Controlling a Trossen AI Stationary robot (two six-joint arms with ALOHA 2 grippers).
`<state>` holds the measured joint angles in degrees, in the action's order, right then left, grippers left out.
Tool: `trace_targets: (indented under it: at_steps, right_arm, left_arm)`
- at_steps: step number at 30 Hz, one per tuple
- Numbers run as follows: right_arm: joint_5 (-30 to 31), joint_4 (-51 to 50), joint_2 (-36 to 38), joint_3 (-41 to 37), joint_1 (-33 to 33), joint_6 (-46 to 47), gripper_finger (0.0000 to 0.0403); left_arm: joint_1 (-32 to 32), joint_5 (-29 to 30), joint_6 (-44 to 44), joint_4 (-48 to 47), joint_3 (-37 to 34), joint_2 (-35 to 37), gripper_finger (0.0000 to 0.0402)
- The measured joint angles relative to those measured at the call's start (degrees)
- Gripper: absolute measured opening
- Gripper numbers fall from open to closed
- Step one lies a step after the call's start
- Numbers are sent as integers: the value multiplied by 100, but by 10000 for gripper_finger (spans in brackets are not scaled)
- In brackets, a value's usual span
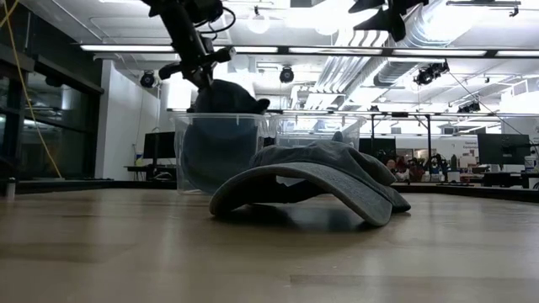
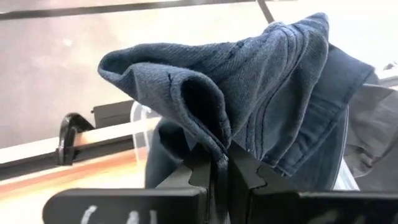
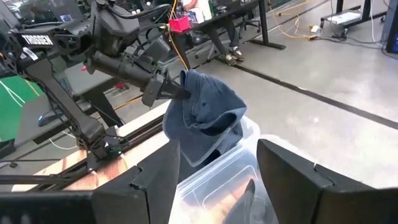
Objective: Pick and place caps into container
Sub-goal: Put the blue cap into the left transparent container
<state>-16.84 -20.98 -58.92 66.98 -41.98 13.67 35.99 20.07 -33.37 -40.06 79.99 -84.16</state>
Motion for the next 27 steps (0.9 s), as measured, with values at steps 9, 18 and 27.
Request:
trace_targets:
  at_steps: [9, 18, 27]
  right_arm:
    - [-2, 162, 2, -2, 0, -225, 209]
    - [0, 198, 2, -2, -2, -630, 209]
    - [-1, 198, 2, -2, -2, -1023, 209]
  left_arm:
    - [-11, 46, -1031, -178, -436, 5, 14]
    - [-92, -371, -1422, 720, -1139, 74, 14]
    - [-79, -519, -1646, 845, -1470, 72, 14]
